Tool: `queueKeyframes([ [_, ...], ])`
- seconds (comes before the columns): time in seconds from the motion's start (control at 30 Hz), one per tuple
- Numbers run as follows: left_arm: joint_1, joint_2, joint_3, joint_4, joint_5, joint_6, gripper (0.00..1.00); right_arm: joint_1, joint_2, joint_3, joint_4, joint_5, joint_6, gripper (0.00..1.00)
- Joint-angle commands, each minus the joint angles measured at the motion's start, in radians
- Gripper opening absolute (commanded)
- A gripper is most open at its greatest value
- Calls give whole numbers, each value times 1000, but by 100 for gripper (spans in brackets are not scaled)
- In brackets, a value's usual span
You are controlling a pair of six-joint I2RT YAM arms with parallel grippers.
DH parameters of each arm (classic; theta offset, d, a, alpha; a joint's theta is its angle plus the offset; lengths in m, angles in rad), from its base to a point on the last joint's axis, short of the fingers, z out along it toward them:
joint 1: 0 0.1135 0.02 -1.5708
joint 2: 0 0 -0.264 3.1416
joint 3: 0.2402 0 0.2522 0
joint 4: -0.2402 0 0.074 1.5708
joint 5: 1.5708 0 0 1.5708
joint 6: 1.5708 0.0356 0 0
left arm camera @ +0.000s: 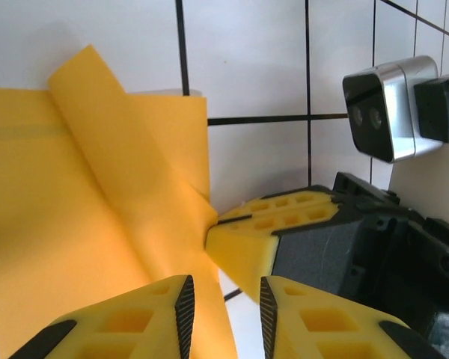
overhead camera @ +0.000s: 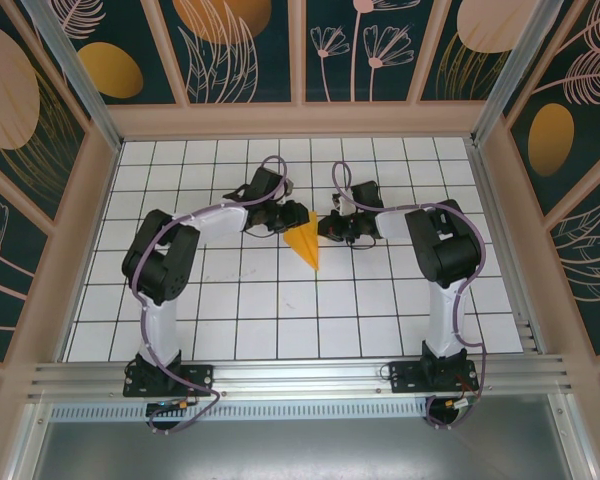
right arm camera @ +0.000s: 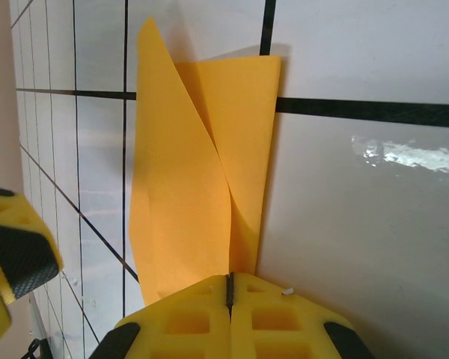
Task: Fold a paper plane with a square sheet of paper (fold left side to right side)
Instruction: Fourth fold the wing at the center of the table.
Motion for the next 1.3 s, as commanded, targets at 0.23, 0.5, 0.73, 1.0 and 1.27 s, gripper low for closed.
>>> queueKeyframes([
  [0.23,6,126,107,-11,31,17,32,19,40,-5,-100,100,-41,2],
  [0.5,5,163,82,-16,4,15,32,17,35,1,-107,104,-50,3],
  [0.73,5,173,28,14,2,-3,32,17,29,29,-106,88,-53,6],
  [1.0,4,171,-17,25,-15,-11,31,0,-79,81,-149,117,-72,24],
  [1.27,5,170,-18,30,-16,-13,30,27,-280,-19,-196,125,-90,32],
])
